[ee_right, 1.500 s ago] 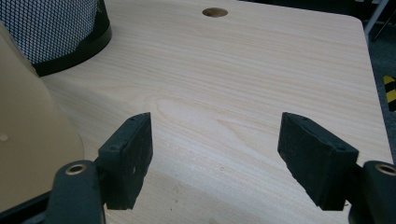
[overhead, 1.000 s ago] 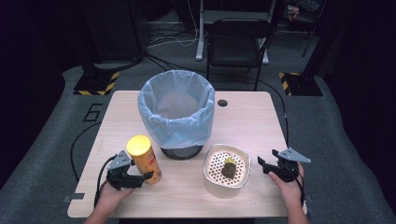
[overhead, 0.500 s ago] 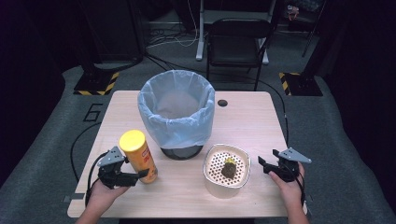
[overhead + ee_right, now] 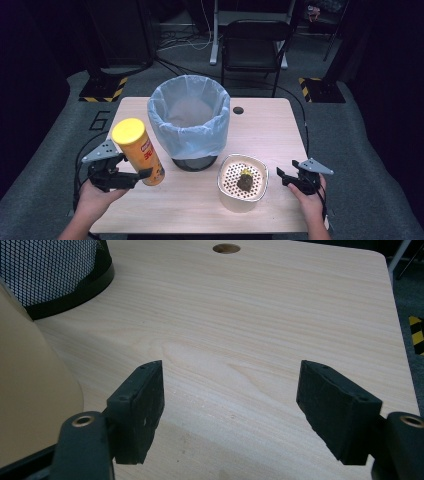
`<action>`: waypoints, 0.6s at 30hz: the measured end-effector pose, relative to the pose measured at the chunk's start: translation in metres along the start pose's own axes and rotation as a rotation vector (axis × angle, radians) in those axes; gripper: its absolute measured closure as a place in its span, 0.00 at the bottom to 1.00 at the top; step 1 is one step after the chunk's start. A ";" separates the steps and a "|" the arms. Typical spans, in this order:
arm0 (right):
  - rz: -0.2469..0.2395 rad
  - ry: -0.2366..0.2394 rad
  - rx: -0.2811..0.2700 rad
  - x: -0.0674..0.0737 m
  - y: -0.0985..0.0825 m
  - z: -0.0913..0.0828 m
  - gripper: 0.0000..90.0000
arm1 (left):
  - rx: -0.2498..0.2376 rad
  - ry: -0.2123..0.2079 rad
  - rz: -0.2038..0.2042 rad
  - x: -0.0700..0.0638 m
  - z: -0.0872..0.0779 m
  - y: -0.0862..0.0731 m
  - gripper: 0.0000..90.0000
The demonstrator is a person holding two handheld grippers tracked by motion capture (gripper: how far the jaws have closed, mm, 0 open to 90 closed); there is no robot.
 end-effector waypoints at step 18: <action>0.007 -0.002 0.003 -0.001 -0.001 0.001 0.30 | -0.050 0.008 0.033 0.018 -0.054 0.115 0.27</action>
Point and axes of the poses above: each handheld gripper's, and its own axes: z roughly forward along the jaws, y roughly out of its top, x roughly to its left, the point moved 2 cm from there along z, roughly forward along the jaws, and after that the axes turned 13 degrees about z, right-handed, at the moved point
